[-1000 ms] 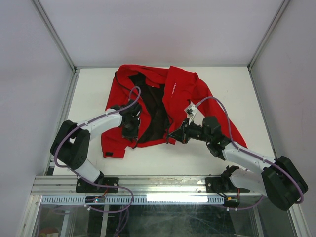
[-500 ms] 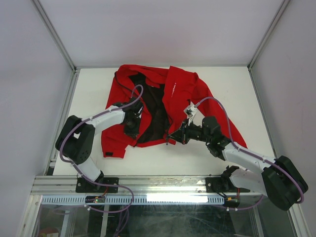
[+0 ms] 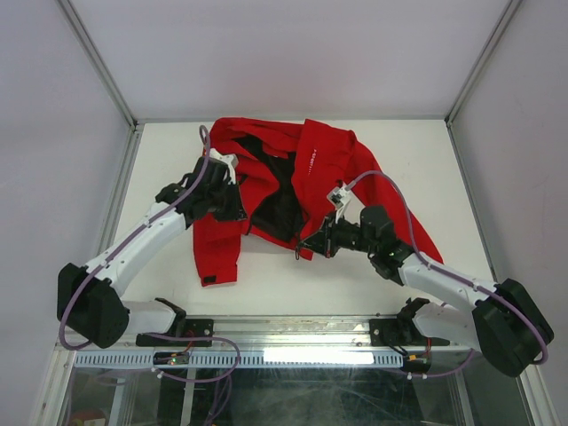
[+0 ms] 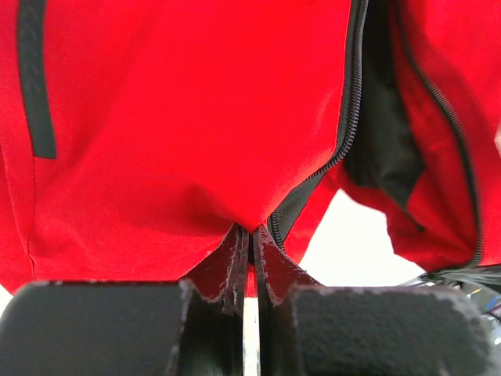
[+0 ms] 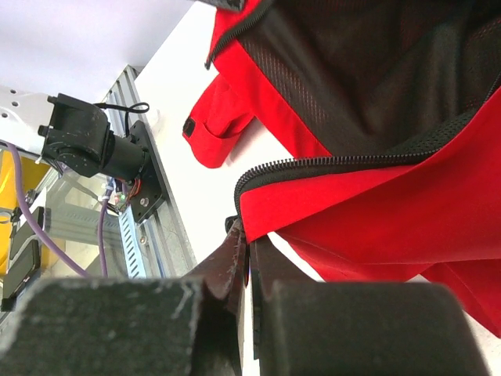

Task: Zip up the jacket

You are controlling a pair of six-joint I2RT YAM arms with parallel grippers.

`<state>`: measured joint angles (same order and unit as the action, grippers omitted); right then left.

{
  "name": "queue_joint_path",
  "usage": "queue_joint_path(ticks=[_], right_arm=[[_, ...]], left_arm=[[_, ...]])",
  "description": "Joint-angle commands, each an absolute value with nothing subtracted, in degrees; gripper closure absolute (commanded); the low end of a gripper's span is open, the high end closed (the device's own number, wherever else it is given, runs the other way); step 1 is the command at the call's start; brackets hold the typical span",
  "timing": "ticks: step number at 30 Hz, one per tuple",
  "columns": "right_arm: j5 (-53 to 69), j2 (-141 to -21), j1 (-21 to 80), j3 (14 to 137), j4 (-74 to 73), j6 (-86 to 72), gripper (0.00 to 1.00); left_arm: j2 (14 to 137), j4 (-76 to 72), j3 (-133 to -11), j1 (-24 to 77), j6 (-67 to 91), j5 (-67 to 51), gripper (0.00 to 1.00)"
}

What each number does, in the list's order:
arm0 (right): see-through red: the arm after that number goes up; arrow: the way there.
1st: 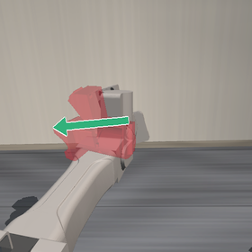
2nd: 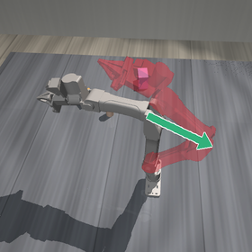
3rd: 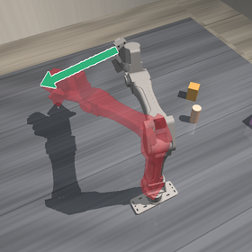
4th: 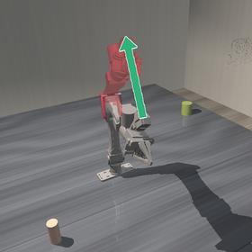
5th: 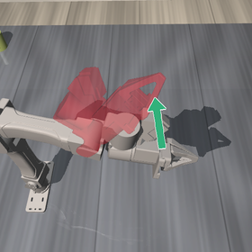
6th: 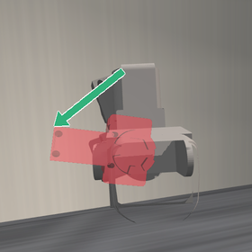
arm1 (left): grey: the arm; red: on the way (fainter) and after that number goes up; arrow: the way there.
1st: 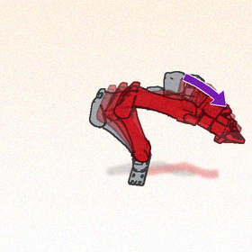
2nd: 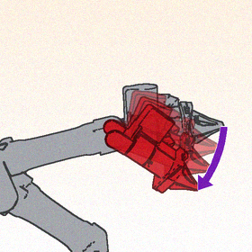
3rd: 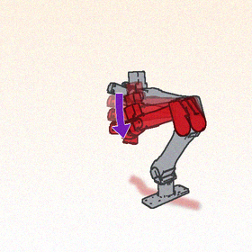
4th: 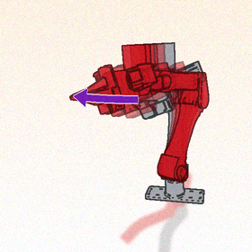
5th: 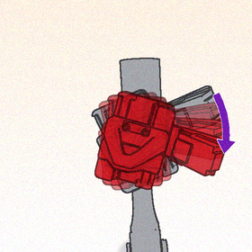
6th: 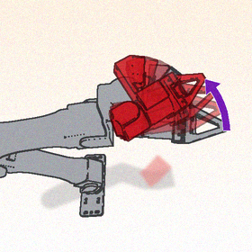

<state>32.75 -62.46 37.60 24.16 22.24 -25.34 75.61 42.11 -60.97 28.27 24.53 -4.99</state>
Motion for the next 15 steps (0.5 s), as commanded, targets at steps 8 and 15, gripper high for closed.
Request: queue_joint_path(ticks=[8,15], right_arm=[[32.0,-65.1,38.5,30.4,22.9,-24.3,1.0],[22.5,-67.9,42.3,30.3,22.7,-25.5,1.0]], left_arm=[[67.5,10.6,-47.3,28.8,45.2,-16.0,0.96],[68.6,3.3,-42.3,33.5,48.7,-14.1,0.83]])
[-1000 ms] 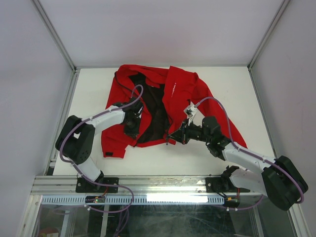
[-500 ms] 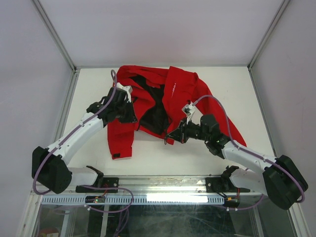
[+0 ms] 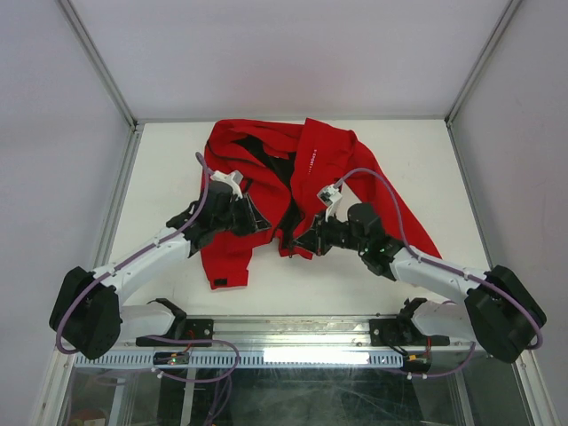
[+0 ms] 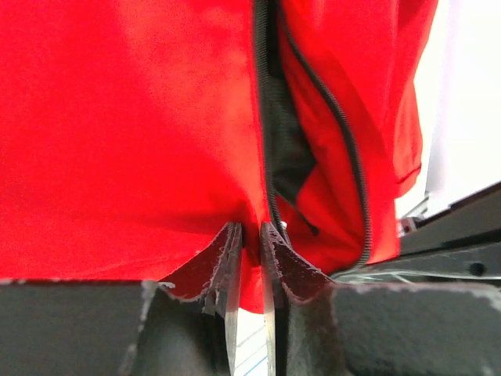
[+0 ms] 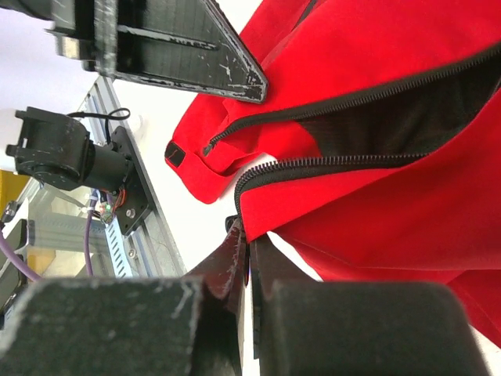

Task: Zip up the jacket

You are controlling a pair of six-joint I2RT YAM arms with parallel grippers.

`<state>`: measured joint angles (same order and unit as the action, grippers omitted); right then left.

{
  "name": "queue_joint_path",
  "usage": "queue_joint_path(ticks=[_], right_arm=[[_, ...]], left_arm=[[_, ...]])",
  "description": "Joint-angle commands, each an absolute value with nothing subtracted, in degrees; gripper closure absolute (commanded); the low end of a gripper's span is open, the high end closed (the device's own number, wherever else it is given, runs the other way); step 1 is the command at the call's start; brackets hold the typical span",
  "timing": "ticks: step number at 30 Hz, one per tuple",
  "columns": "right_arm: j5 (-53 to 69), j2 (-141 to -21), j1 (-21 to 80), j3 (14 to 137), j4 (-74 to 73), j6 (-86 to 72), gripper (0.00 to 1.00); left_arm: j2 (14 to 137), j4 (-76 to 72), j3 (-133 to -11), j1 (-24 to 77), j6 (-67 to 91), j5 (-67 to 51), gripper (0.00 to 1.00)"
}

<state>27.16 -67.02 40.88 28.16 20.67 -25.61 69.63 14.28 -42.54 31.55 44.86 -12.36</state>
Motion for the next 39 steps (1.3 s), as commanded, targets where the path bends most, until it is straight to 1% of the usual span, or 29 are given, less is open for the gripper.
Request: queue_joint_path(ticks=[1,4,6,10,11,14,20,22,23,25,26,27,29,34,39], right_arm=[[21.9,-67.9,42.4,29.8,22.8,-25.7,1.0],[20.2,-67.3,42.5,28.6,22.9,-26.3,1.0],[20.4,-67.2,42.5,28.3,22.7,-26.4,1.0],[20.5,-67.3,42.8,28.4,22.3,-26.6,1.0],[20.5,-67.3,42.9,28.3,22.3,-26.7,1.0],[20.1,-67.3,42.9,27.9,21.7,-26.6,1.0],[17.9,-66.8,42.9,26.8,19.6,-25.9,1.0],[16.6,-67.5,42.9,26.9,18.6,-25.6,1.0],[16.2,-68.0,42.9,27.0,18.2,-25.6,1.0],[15.4,-69.1,42.9,27.2,17.7,-25.5,1.0],[15.3,-69.8,42.9,27.3,17.5,-25.5,1.0],[15.3,-70.5,42.9,27.5,17.5,-25.5,1.0],[15.2,-71.4,42.9,27.4,17.8,-25.5,1.0],[14.8,-71.4,42.9,26.9,17.9,-25.5,1.0],[13.7,-70.7,42.9,26.3,17.9,-25.4,1.0]], left_arm=[[68.8,3.5,-41.9,33.7,48.3,-14.0,0.82],[68.4,4.8,-40.5,33.9,46.9,-12.6,0.83],[67.8,5.8,-39.8,34.0,45.9,-12.4,0.9],[67.4,7.7,-39.3,35.1,44.7,-12.4,0.96],[67.3,8.3,-39.1,35.8,44.8,-12.4,0.99],[66.1,9.9,-38.1,39.4,45.9,-11.4,1.0],[62.7,18.5,-35.9,45.7,46.4,-4.0,1.0],[62.9,19.7,-34.2,46.5,46.9,-3.2,0.95],[63.6,19.8,-33.7,46.8,47.0,-3.7,0.91],[65.4,19.7,-33.5,47.6,47.2,-4.6,0.79],[66.4,19.7,-33.9,48.3,47.0,-4.9,0.69],[67.0,19.7,-34.6,48.5,46.5,-5.7,0.64],[68.2,20.2,-36.6,48.5,44.2,-7.6,0.57],[73.4,27.5,-43.4,49.0,38.4,-8.5,0.48],[78.9,30.2,-48.4,51.8,37.9,-2.8,0.47]])
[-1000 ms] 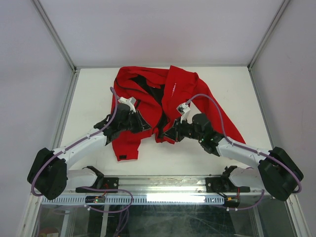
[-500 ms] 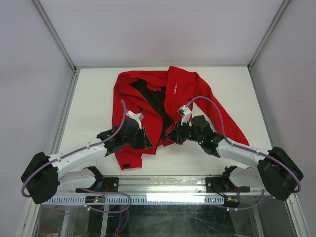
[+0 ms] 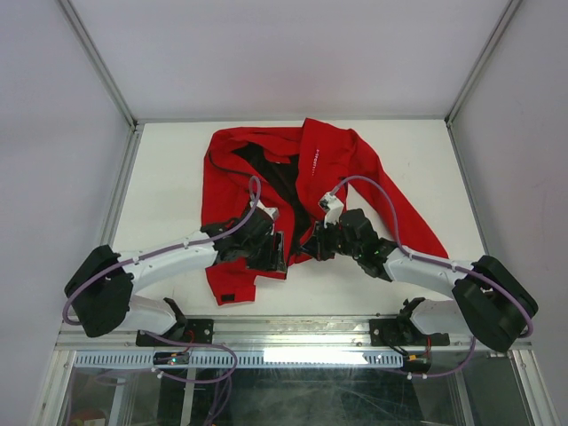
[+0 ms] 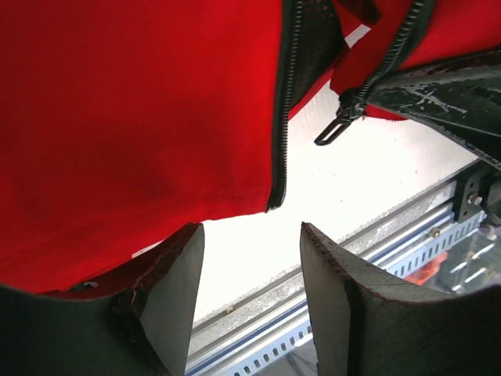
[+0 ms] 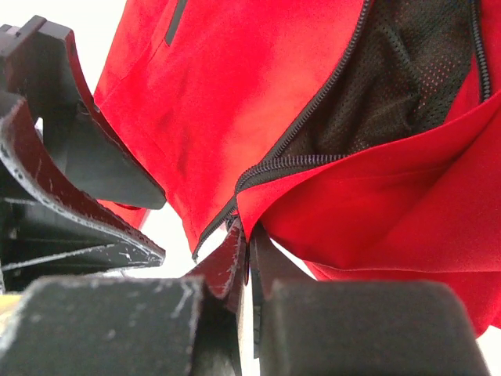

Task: Zip up the jacket

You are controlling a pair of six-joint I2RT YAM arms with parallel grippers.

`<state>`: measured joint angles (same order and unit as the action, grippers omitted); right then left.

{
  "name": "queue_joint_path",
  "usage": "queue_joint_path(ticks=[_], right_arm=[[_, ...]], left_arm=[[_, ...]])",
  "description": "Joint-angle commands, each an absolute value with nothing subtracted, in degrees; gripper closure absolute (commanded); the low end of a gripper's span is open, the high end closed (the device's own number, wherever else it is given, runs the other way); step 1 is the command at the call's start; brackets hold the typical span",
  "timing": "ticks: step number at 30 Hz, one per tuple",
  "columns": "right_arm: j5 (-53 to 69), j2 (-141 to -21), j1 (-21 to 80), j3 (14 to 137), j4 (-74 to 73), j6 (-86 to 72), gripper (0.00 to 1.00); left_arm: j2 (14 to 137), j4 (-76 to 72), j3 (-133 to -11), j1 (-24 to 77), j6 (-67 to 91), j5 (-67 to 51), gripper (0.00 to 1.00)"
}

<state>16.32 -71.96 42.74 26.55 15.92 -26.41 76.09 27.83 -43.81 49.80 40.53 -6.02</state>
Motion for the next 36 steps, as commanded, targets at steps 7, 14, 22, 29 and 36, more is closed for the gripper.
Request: queue_joint_path(ticks=[7,14,22,29,36], right_arm=[[14.2,-71.1,42.9,26.0,18.6,-25.7,1.0],[13.9,-70.6,42.9,25.6,18.7,-25.7,1.0],[13.7,-70.8,42.8,25.5,19.0,-25.6,1.0],[13.4,-70.5,42.9,25.7,17.9,-25.4,1.0],[7.9,-68.6,42.9,25.2,15.4,-26.4,1.0]], left_arm=[[88.3,30.3,-52.6,52.0,36.4,1.9,0.47],[96.1,29.9,-53.5,52.0,36.0,3.9,0.57],[96.6,27.7,-52.0,52.1,37.0,5.2,0.83],[95.8,28.9,-52.2,52.2,37.7,5.0,0.85],[89.8,33.6,-54.4,56.9,42.5,11.1,0.63]])
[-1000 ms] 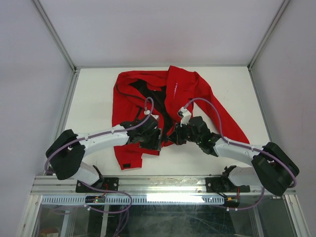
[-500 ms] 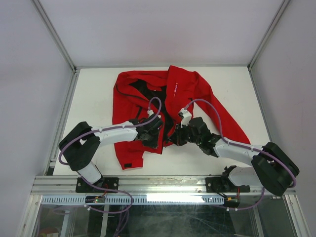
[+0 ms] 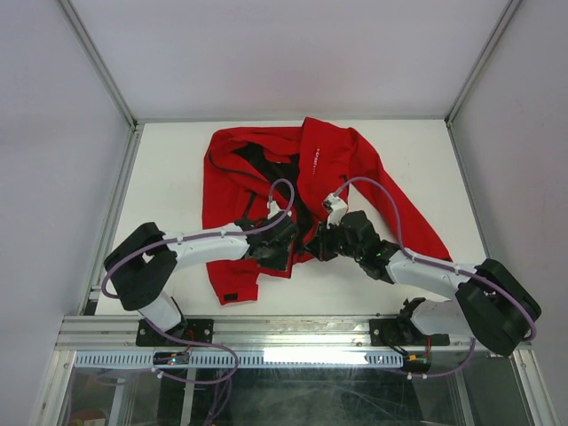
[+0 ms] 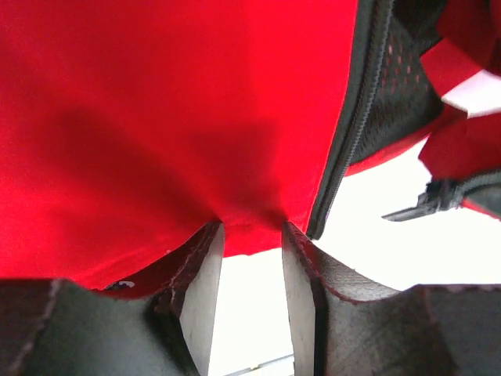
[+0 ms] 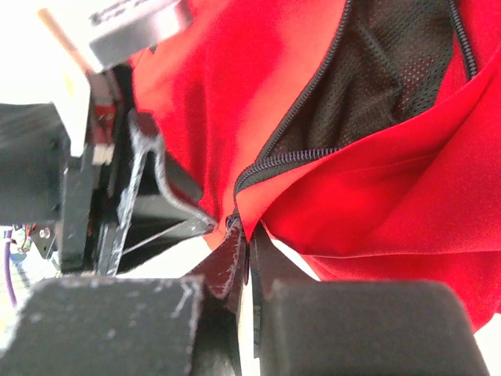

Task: Zip up the jacket

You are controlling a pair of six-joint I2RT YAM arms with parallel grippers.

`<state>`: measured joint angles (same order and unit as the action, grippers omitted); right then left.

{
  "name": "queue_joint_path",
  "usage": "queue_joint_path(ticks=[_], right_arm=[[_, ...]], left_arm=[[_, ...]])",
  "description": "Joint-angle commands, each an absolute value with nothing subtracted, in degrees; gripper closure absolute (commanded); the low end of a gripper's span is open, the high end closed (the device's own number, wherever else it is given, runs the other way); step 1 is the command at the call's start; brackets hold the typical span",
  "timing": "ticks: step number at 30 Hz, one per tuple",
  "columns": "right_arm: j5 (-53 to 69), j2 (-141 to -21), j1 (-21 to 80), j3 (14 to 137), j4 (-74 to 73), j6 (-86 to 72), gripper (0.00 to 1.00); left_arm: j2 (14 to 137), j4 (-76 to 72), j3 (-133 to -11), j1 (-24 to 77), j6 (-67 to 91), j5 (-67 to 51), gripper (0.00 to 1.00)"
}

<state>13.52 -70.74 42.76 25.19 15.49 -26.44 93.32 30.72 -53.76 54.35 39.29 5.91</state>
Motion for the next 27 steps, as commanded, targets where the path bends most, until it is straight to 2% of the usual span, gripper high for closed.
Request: queue_joint_path(ticks=[1,7,18,27], right_arm=[[7.2,-68.5,42.9,25.2,15.0,-26.5,1.0],[2.5,-66.7,42.9,24.3,13.4,-27.0,1.0],[2.7,-64.6,42.9,21.9,15.4,-26.9,1.0],[3.2,-63.9,42.9,21.3,16.4,-26.3,1.0]], left_arm=[[89.6,33.7,-54.5,57.1,43.1,12.2,0.62],[91.5,34.5,-55.7,57.7,44.3,15.2,0.61],[95.1,34.5,-58.3,59.2,46.2,15.2,0.48],[102.1,36.2,-57.4,59.7,48.7,16.3,0.47]])
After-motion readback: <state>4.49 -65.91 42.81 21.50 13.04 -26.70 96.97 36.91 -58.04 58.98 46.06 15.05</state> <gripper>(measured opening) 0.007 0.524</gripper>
